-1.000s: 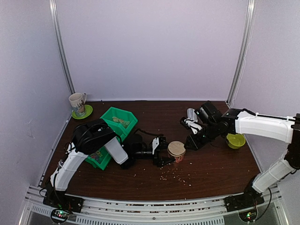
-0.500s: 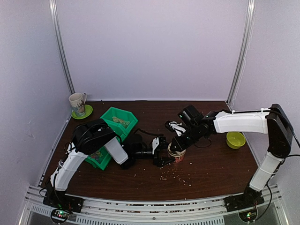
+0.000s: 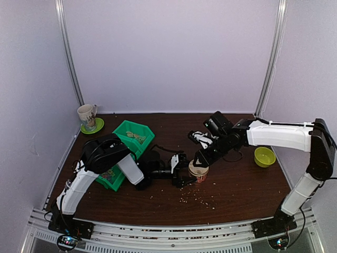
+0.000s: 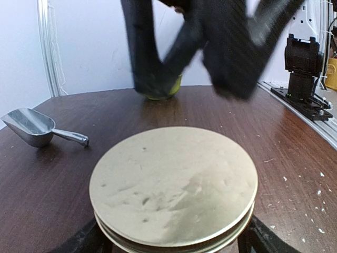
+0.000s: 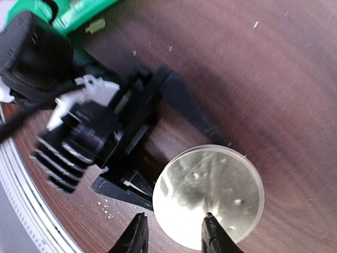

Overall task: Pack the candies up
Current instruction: Screw the box lid onto the packing box.

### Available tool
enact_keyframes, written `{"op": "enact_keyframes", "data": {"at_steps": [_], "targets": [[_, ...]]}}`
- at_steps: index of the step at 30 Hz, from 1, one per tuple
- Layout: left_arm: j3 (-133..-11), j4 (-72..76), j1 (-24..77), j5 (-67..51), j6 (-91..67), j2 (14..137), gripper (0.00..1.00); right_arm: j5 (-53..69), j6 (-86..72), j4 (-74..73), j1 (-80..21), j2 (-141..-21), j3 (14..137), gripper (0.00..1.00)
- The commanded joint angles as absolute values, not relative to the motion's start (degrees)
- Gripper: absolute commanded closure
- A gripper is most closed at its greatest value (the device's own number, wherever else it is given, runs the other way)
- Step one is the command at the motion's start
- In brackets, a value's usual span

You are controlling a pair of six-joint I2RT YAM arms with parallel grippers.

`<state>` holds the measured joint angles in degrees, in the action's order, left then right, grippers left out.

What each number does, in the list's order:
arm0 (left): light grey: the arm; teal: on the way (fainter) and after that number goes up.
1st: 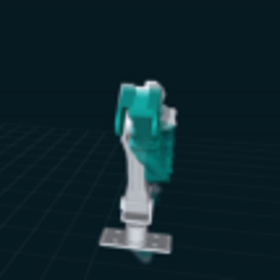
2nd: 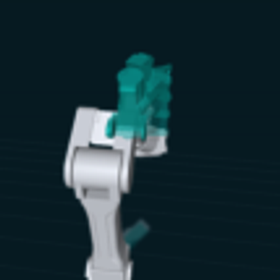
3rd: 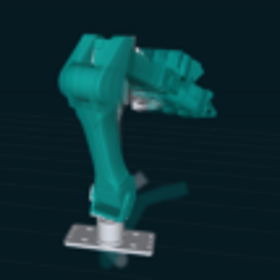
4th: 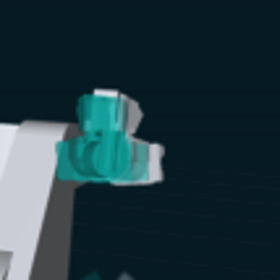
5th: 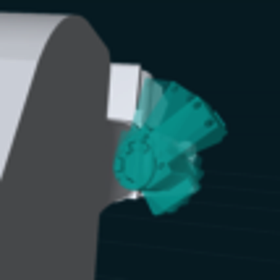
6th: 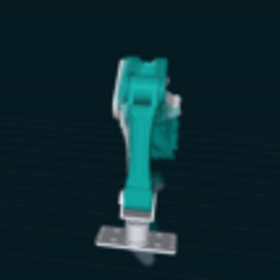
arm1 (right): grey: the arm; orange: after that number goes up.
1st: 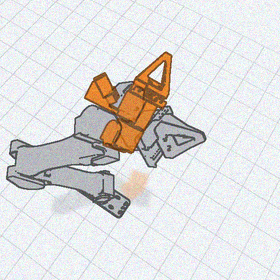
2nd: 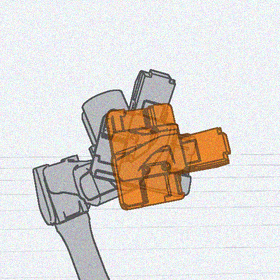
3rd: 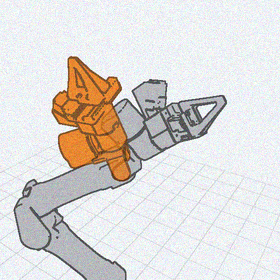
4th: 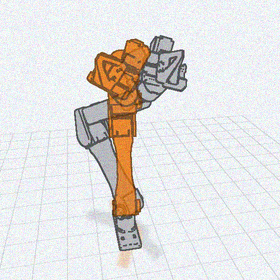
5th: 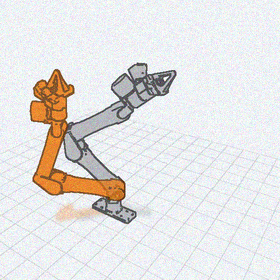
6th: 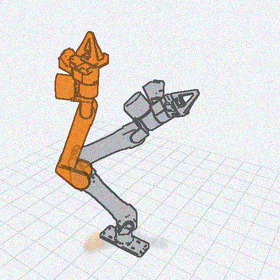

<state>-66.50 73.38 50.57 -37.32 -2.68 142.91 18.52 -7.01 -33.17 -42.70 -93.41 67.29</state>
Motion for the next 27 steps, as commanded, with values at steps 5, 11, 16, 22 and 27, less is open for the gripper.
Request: {"op": "enact_keyframes", "data": {"at_steps": [5,11,16,22,27], "targets": [[-64.2,63.5,50.2,-35.2,2.0,148.1,0.20,13.4,-6.1,-34.8,-38.7,-93.8,71.4,0.64],[-63.9,63.7,50.2,-35.4,2.0,148.0,0.20,16.5,-6.0,-33.9,-36.9,-98.1,73.3,0.63],[-63.6,63.9,50.1,-35.3,2.0,147.8,0.21,20.3,-5.9,-33.1,-35.7,-100.7,73.6,0.64],[-63.7,63.8,50.2,-35.3,2.0,147.8,0.21,23.1,-6.0,-32.1,-35.2,-101.4,72.1,0.73],[-63.8,63.7,50.2,-35.4,2.0,147.9,0.20,23.4,-6.1,-31.9,-35.1,-101.4,71.0,0.76]]}}
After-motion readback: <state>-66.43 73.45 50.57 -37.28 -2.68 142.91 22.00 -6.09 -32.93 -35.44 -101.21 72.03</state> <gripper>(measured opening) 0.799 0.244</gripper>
